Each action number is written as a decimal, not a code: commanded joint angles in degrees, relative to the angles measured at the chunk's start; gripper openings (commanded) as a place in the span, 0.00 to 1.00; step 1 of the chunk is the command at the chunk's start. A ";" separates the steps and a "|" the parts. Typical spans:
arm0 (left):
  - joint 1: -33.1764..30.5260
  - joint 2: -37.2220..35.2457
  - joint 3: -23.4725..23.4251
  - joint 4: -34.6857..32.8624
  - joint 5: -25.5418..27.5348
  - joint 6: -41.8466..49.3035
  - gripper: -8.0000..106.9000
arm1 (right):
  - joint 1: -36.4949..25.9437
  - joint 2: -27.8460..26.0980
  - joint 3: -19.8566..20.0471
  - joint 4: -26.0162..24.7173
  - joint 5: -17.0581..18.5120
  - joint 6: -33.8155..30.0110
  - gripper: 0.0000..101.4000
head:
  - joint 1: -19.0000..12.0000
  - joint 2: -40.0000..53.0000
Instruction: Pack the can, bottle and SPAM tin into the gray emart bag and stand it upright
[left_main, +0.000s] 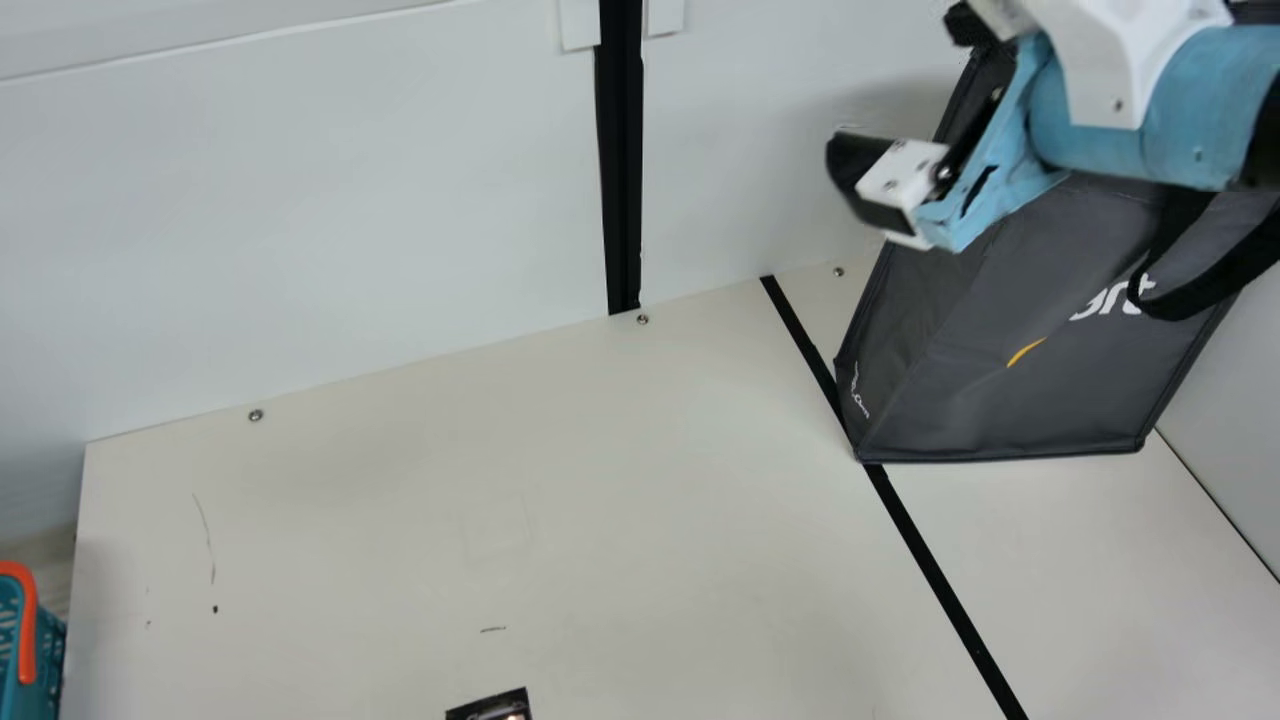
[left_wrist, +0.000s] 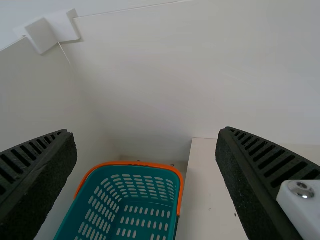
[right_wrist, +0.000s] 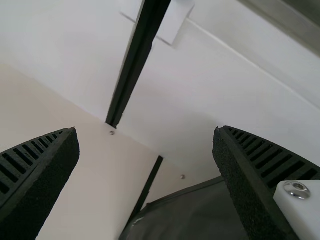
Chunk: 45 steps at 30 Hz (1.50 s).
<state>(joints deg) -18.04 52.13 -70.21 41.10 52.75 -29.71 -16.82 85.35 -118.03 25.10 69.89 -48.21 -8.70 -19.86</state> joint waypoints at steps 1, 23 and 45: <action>0.00 0.00 0.00 0.00 0.00 0.00 0.85 | 0.65 -0.81 1.88 -0.77 0.01 3.00 0.94 | -1.30 -0.14; 0.00 0.00 0.00 0.00 0.00 0.00 0.85 | 5.52 -12.04 23.59 -10.57 -4.50 15.63 0.94 | -1.30 -0.14; 0.00 0.00 0.00 0.00 0.00 0.00 0.85 | 4.62 -23.81 39.70 -10.84 -0.80 10.75 0.94 | -1.30 -0.14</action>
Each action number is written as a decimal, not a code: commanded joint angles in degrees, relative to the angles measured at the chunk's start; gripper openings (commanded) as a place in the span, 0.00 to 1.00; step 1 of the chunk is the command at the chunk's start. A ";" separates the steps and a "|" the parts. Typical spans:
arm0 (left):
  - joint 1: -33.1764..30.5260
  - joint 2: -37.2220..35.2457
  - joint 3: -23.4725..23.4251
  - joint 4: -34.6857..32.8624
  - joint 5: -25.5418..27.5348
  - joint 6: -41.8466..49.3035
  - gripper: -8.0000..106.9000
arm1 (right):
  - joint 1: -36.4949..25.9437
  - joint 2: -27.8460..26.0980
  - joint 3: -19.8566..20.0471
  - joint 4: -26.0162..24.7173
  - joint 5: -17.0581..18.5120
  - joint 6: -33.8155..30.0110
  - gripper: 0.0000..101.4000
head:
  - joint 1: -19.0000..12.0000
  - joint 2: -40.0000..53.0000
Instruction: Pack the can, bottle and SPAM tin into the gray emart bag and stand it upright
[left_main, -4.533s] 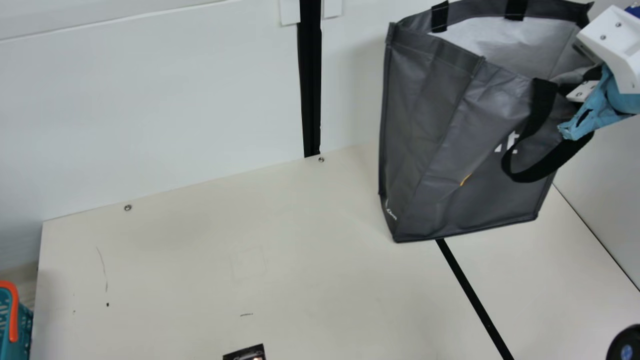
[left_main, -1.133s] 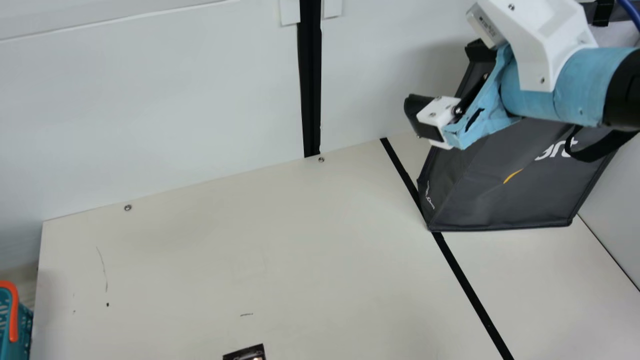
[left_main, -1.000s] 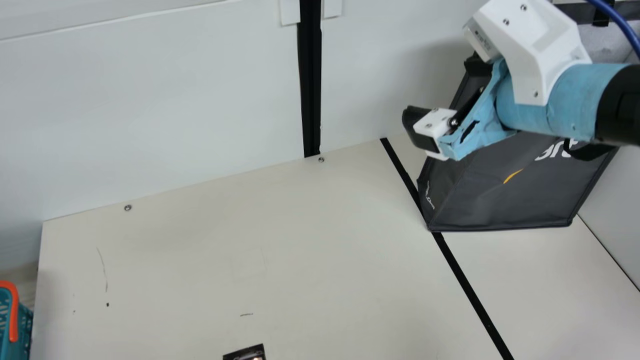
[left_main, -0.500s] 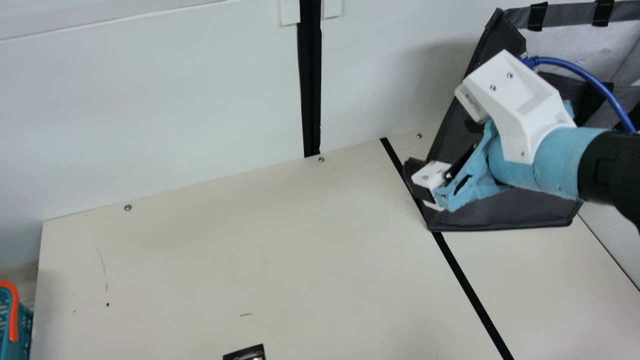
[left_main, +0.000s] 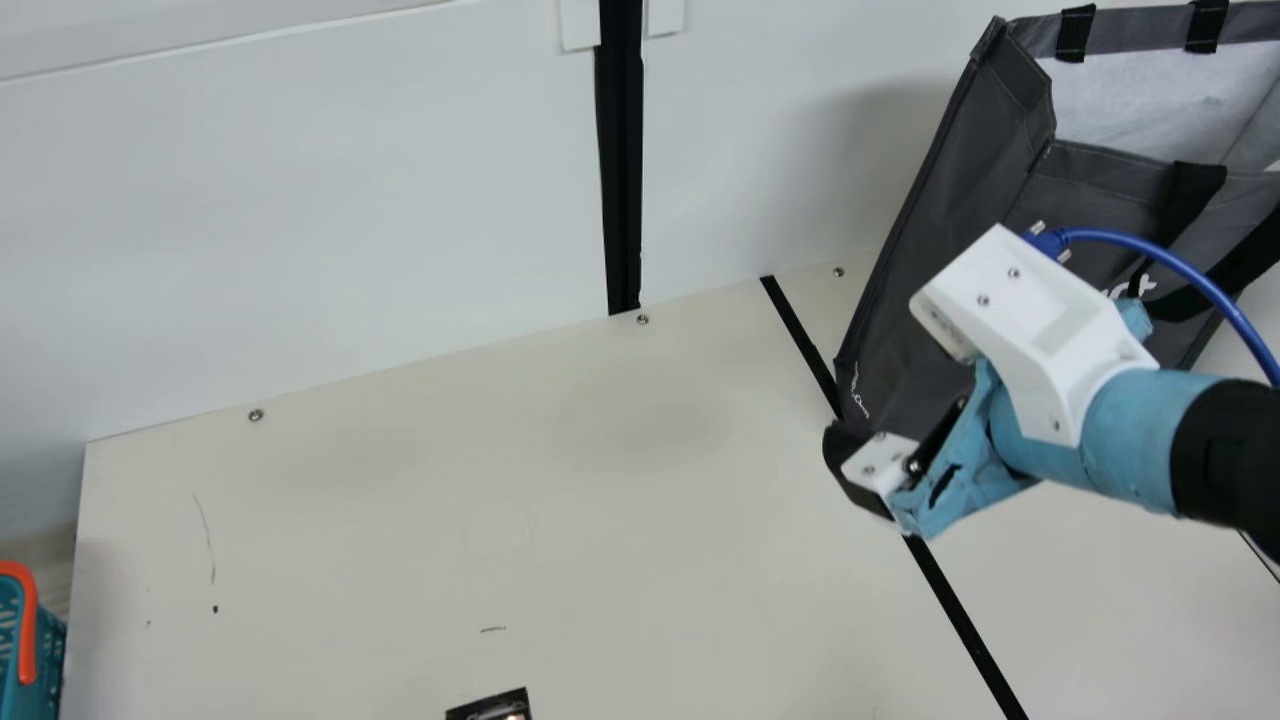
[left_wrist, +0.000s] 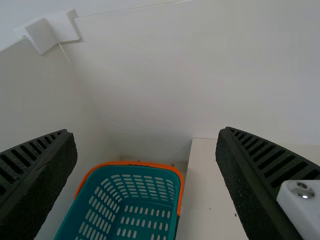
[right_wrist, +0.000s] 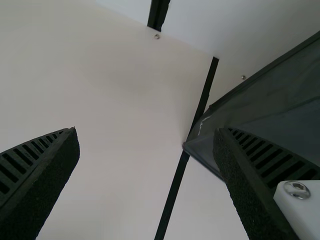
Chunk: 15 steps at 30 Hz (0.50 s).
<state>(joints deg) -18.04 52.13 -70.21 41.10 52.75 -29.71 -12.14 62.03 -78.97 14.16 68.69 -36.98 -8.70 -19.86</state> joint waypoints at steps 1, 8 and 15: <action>0.00 0.00 0.00 0.00 0.00 0.00 0.85 | -0.11 -1.02 1.18 0.05 0.76 -0.86 0.94 | -1.30 -0.14; 0.00 0.00 0.00 0.00 0.00 0.00 0.85 | -0.07 -3.07 3.90 -0.57 1.52 -2.21 0.94 | -1.30 -0.14; 0.00 0.00 0.00 0.00 0.00 0.00 0.85 | -0.07 -3.19 3.90 -0.61 1.28 -2.21 0.94 | -1.30 -0.14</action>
